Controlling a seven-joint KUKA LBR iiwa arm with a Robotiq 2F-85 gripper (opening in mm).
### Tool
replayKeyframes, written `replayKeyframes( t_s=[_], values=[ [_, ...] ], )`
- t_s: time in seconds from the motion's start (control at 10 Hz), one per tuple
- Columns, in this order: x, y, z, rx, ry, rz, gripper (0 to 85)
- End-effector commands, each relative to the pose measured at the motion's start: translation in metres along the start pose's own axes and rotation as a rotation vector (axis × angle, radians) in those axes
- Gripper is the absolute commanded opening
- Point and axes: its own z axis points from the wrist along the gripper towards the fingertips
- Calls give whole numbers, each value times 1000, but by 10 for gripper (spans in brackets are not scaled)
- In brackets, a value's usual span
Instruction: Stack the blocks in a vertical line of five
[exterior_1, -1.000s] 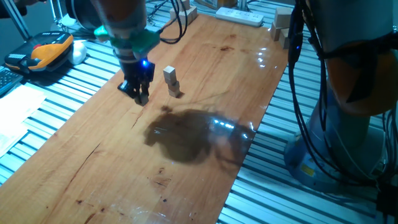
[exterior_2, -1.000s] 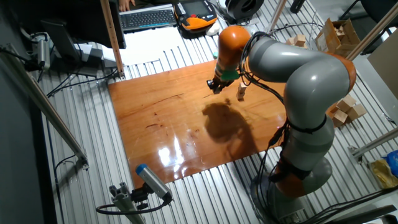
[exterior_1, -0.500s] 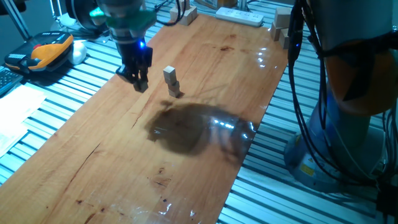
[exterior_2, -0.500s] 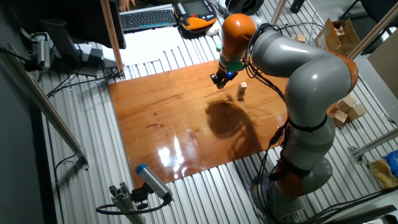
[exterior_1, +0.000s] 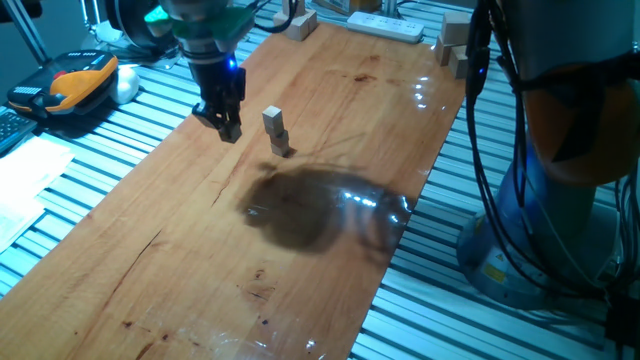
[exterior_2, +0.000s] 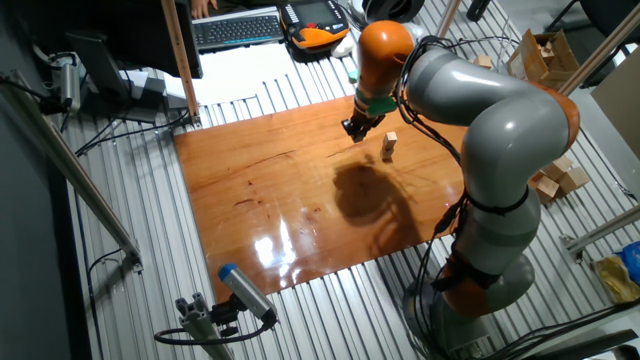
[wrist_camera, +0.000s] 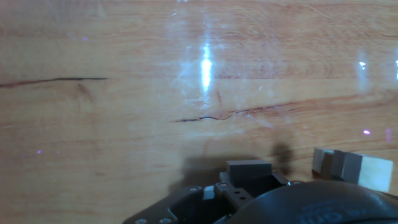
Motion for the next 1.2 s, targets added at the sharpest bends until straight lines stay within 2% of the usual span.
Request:
replayKeyframes(
  t_s=[0.0, 0.3, 0.6, 1.1],
  values=[
    [0, -3, -2, 3, 0, 6, 0],
    [2, -16, -7, 19, -3, 12, 0],
    [4, -23, -9, 19, -5, 6, 0],
    [6, -41, -1, -11, -17, -17, 0]
  ],
)
